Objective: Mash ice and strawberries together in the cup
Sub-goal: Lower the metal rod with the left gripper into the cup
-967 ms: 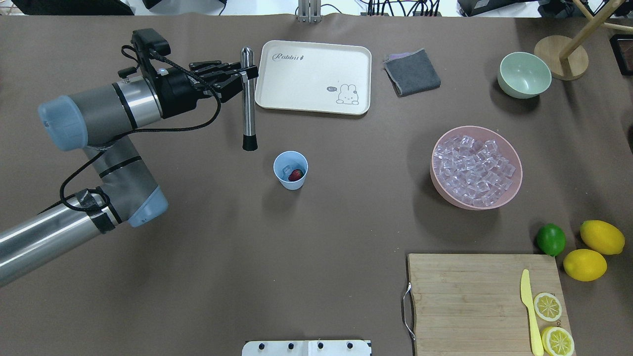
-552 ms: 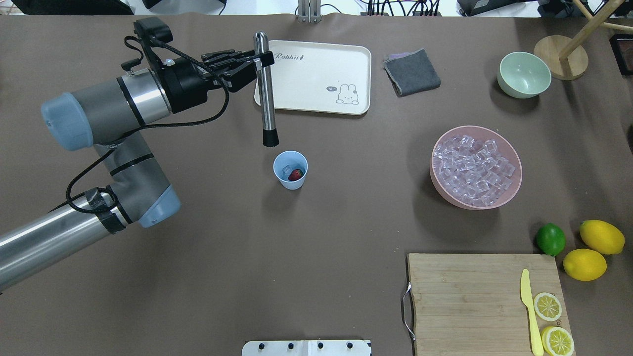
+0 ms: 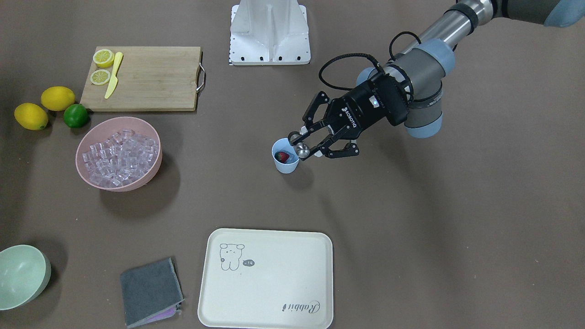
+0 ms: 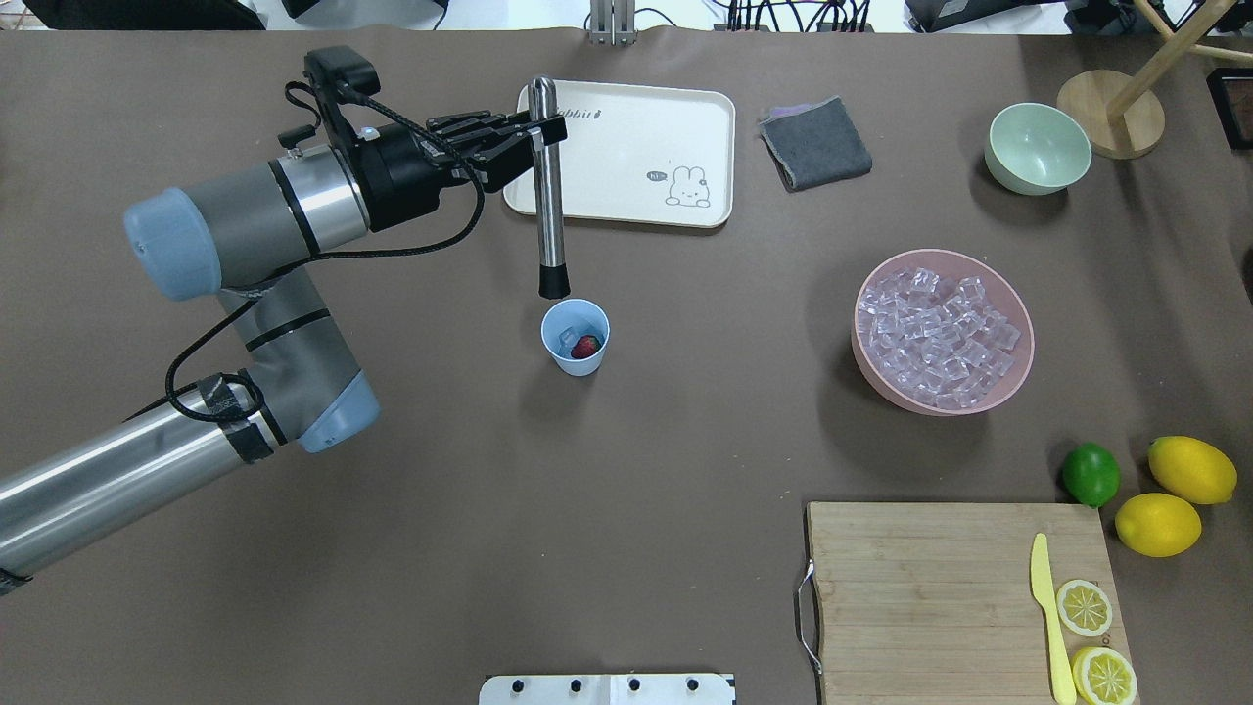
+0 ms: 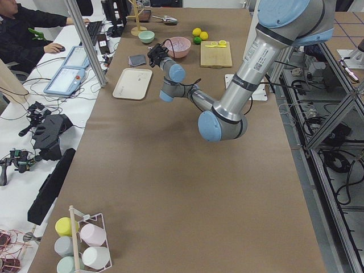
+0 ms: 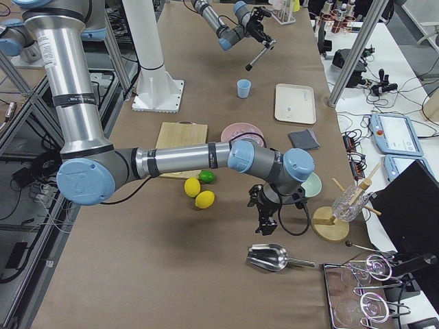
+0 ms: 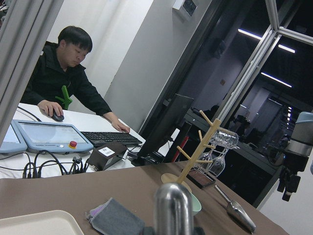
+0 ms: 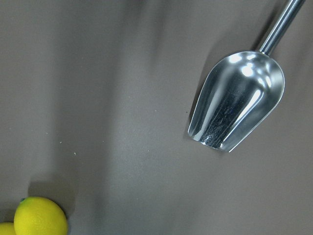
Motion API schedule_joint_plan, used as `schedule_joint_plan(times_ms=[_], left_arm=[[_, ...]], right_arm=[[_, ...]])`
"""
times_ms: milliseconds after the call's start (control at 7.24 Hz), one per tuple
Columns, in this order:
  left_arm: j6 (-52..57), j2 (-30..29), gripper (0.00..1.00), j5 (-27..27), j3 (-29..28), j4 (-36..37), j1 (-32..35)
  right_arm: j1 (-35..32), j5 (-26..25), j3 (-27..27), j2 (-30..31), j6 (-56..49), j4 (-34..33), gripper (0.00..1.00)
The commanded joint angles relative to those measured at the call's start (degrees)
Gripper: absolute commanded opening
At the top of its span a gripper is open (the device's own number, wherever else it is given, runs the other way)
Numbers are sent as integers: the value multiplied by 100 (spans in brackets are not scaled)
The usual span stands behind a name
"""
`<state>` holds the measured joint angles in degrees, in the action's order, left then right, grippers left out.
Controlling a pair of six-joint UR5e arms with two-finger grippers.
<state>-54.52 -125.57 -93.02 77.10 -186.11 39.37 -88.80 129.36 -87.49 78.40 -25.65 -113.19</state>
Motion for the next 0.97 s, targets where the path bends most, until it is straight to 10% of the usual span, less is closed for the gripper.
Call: schedule_joint_plan(times_ms=[0,829], left_arm=[[231,-29,0,12,-10,-22,-61],[442,23,0,30,-28,-206,-35]], right_arm=[[-103,10,47,0,-54,411,99],[-138,106,92,-254,1218,552,99]])
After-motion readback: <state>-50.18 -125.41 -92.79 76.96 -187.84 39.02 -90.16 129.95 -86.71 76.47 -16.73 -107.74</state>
